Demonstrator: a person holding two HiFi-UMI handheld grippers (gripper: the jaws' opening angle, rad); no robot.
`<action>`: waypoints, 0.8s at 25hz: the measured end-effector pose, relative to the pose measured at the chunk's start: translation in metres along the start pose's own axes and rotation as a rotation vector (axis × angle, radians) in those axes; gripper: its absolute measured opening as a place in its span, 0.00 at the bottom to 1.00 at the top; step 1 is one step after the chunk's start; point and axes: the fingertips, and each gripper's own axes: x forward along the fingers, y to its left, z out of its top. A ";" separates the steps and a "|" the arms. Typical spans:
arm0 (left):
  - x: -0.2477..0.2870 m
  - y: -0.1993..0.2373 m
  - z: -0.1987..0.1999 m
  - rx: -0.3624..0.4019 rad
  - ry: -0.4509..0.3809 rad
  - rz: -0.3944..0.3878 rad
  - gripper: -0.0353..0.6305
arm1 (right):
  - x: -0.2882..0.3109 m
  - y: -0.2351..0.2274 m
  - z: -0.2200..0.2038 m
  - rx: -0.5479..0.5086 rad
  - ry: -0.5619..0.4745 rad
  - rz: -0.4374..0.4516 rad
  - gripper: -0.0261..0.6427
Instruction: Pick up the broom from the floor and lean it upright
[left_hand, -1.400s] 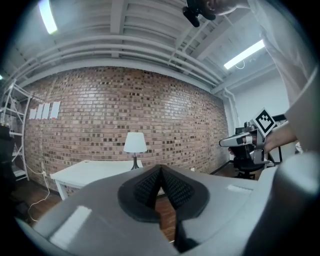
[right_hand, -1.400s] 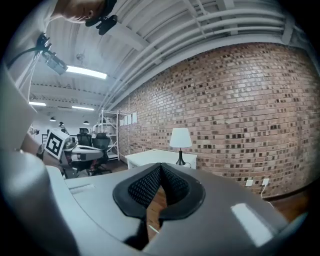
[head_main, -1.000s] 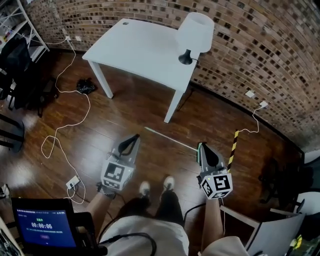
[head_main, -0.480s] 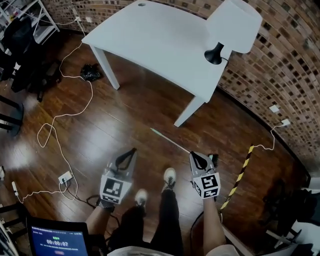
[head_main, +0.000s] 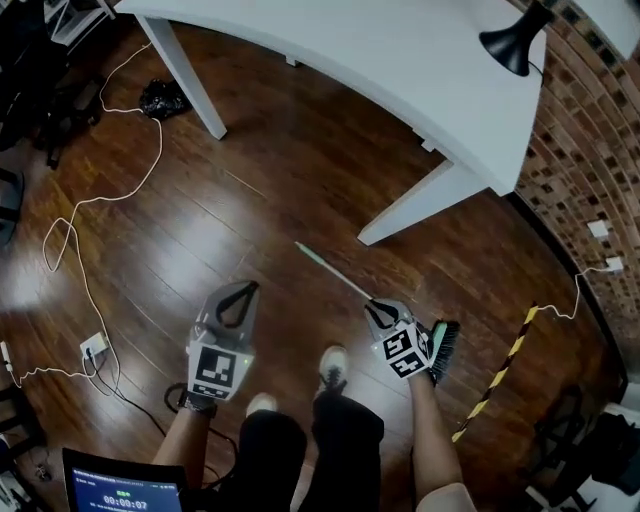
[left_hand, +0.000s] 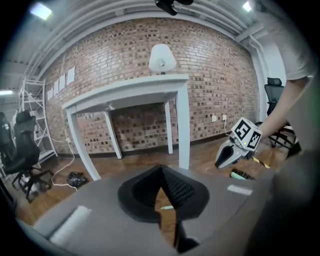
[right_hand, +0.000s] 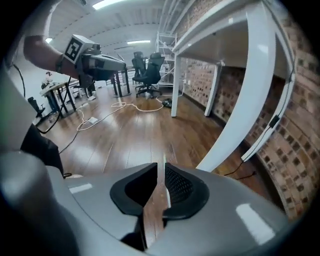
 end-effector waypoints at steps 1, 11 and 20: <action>0.012 -0.005 -0.018 -0.020 0.006 -0.007 0.05 | 0.023 -0.002 -0.014 0.000 0.025 0.034 0.14; 0.094 -0.035 -0.172 -0.224 -0.025 -0.039 0.05 | 0.216 -0.028 -0.102 0.003 0.096 0.122 0.16; 0.156 -0.038 -0.274 -0.230 0.025 0.050 0.05 | 0.304 -0.020 -0.139 -0.029 0.134 0.063 0.19</action>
